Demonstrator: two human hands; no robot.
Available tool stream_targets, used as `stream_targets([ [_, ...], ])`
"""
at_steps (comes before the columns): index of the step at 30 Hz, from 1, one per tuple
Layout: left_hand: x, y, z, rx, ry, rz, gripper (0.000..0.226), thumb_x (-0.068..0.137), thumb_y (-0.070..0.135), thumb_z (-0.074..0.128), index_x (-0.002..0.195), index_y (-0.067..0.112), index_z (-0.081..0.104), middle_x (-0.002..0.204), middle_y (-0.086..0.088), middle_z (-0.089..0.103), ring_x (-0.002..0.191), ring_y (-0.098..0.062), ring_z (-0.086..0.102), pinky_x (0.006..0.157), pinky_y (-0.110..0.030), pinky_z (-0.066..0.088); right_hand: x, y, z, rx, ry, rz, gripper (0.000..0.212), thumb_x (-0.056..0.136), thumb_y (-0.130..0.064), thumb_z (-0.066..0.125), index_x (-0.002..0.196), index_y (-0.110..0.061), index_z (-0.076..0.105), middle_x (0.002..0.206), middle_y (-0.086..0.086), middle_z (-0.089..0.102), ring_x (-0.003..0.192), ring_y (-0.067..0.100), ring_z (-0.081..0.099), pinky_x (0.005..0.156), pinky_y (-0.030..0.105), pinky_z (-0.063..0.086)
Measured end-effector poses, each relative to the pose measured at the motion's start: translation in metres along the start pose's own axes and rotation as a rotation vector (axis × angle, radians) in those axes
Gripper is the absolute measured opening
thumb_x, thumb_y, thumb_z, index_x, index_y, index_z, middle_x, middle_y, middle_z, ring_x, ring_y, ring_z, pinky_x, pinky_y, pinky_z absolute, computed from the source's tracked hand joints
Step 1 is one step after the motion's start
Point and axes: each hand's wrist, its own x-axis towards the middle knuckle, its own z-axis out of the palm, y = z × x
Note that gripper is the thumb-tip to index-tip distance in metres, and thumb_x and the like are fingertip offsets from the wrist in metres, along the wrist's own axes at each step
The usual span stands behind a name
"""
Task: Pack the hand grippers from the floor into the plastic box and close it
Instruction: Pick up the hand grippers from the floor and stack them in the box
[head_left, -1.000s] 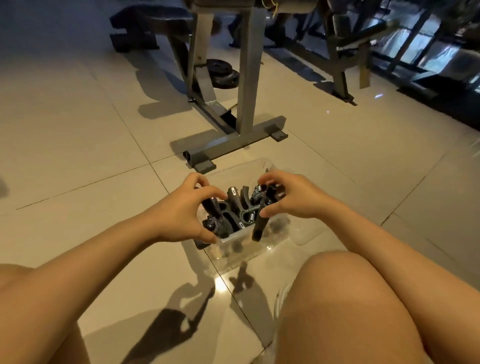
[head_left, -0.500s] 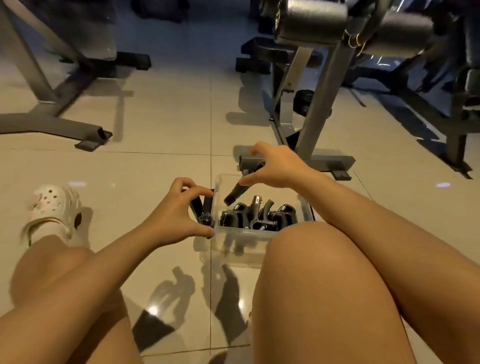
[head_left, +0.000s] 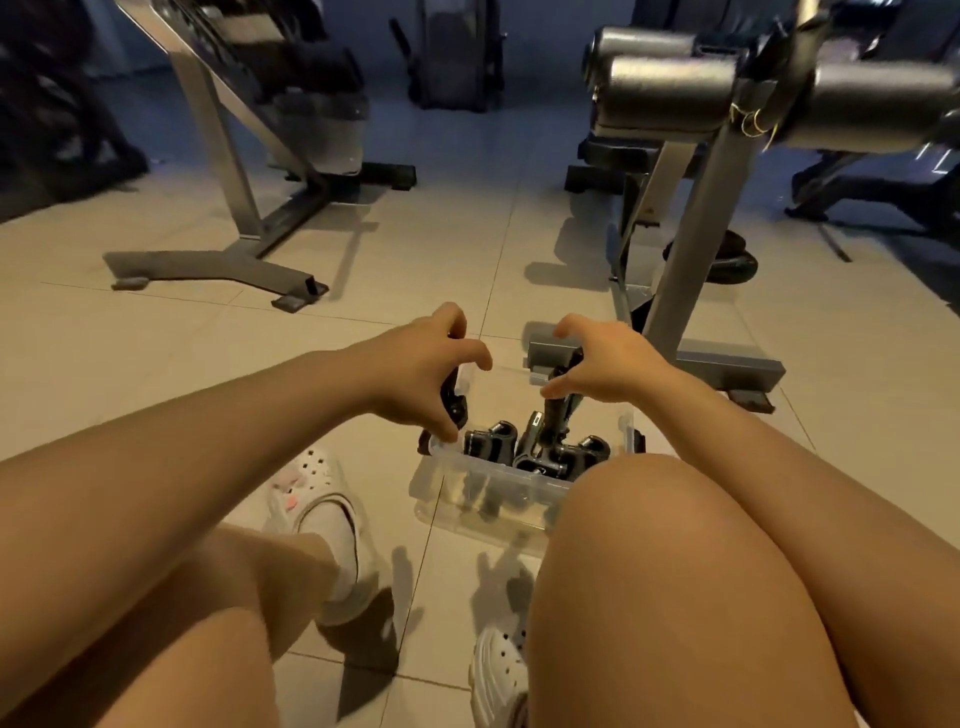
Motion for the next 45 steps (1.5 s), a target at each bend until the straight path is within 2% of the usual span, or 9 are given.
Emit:
stream_targets([
  [6, 0.028, 0.028, -0.004, 0.037, -0.04, 0.05, 0.08, 0.064, 0.038, 0.082, 0.133, 0.033, 0.04, 0.128, 0.001, 0.025, 0.107, -0.015, 0.035, 0.089, -0.026, 0.043, -0.004, 0.012, 0.005, 0.111, 0.019, -0.009, 0.071, 0.072, -0.045, 0.077, 0.131, -0.023, 0.045, 0.126, 0.005, 0.056, 0.107, 0.022, 0.054, 0.084, 0.035, 0.047],
  [12, 0.05, 0.026, 0.026, -0.127, -0.045, 0.055, 0.079, 0.064, 0.031, 0.083, 0.131, 0.034, 0.042, 0.128, 0.004, 0.024, 0.115, -0.016, 0.039, 0.088, -0.025, 0.047, -0.008, 0.052, 0.019, 0.201, 0.08, 0.095, 0.066, 0.071, -0.052, 0.074, 0.126, -0.023, 0.05, 0.123, 0.003, 0.06, 0.104, 0.022, 0.058, 0.086, 0.039, 0.052],
  [16, 0.065, 0.014, 0.074, -0.34, 0.038, -0.009, 0.079, 0.063, 0.031, 0.085, 0.13, 0.035, 0.043, 0.126, 0.007, 0.024, 0.115, -0.012, 0.036, 0.091, -0.02, 0.04, 0.008, 0.072, 0.032, 0.28, 0.135, 0.158, 0.066, 0.069, -0.055, 0.074, 0.124, -0.027, 0.05, 0.117, 0.003, 0.062, 0.094, 0.021, 0.061, 0.083, 0.044, 0.055],
  [21, 0.1, -0.008, 0.139, -0.465, 0.161, -0.046, 0.076, 0.062, 0.042, 0.083, 0.128, 0.036, 0.047, 0.127, 0.008, 0.023, 0.123, -0.012, 0.032, 0.101, -0.023, 0.034, 0.045, 0.096, 0.065, 0.319, 0.135, 0.2, 0.056, 0.072, -0.056, 0.071, 0.118, -0.029, 0.053, 0.099, -0.003, 0.061, 0.082, 0.012, 0.057, 0.071, 0.03, 0.048],
  [25, 0.128, -0.031, 0.175, -0.616, 0.324, -0.145, 0.077, 0.053, 0.06, 0.069, 0.124, 0.038, 0.049, 0.122, 0.014, 0.025, 0.116, -0.009, 0.04, 0.101, -0.023, 0.035, 0.079, 0.106, 0.103, 0.268, 0.101, 0.193, 0.053, 0.072, -0.061, 0.068, 0.116, -0.033, 0.059, 0.106, -0.006, 0.064, 0.098, 0.013, 0.057, 0.08, 0.031, 0.048],
  [30, 0.154, -0.053, 0.215, -0.697, 0.442, -0.176, 0.074, 0.054, 0.055, 0.07, 0.123, 0.035, 0.053, 0.119, 0.012, 0.032, 0.114, -0.006, 0.042, 0.097, -0.014, 0.035, 0.115, 0.117, 0.136, 0.265, -0.016, 0.233, 0.05, 0.071, -0.064, 0.067, 0.111, -0.034, 0.063, 0.104, -0.006, 0.066, 0.092, 0.009, 0.057, 0.072, 0.027, 0.045],
  [34, 0.163, -0.062, 0.241, -0.735, 0.483, -0.172, 0.068, 0.059, 0.05, 0.07, 0.122, 0.031, 0.054, 0.122, 0.007, 0.034, 0.119, -0.012, 0.041, 0.1, -0.011, 0.031, 0.139, 0.124, 0.154, 0.24, -0.108, 0.271, 0.056, 0.069, -0.066, 0.067, 0.114, -0.033, 0.061, 0.117, -0.005, 0.063, 0.096, 0.011, 0.056, 0.071, 0.028, 0.039],
  [40, 0.177, -0.08, 0.251, -0.737, 0.543, -0.191, 0.067, 0.065, 0.05, 0.066, 0.126, 0.028, 0.051, 0.124, 0.003, 0.035, 0.122, -0.019, 0.041, 0.104, -0.045, 0.038, 0.157, 0.123, 0.162, 0.202, -0.058, 0.336, 0.061, 0.069, -0.069, 0.065, 0.116, -0.03, 0.06, 0.119, -0.005, 0.061, 0.096, 0.016, 0.061, 0.078, 0.032, 0.047],
  [45, 0.181, -0.086, 0.267, -0.793, 0.671, -0.293, 0.069, 0.072, 0.048, 0.059, 0.135, 0.024, 0.042, 0.125, 0.007, 0.03, 0.122, -0.016, 0.037, 0.103, -0.049, 0.038, 0.173, 0.123, 0.177, 0.047, -0.032, 0.318, 0.059, 0.081, -0.066, 0.054, 0.121, -0.024, 0.058, 0.104, 0.0, 0.066, 0.098, 0.021, 0.061, 0.073, 0.031, 0.045],
])
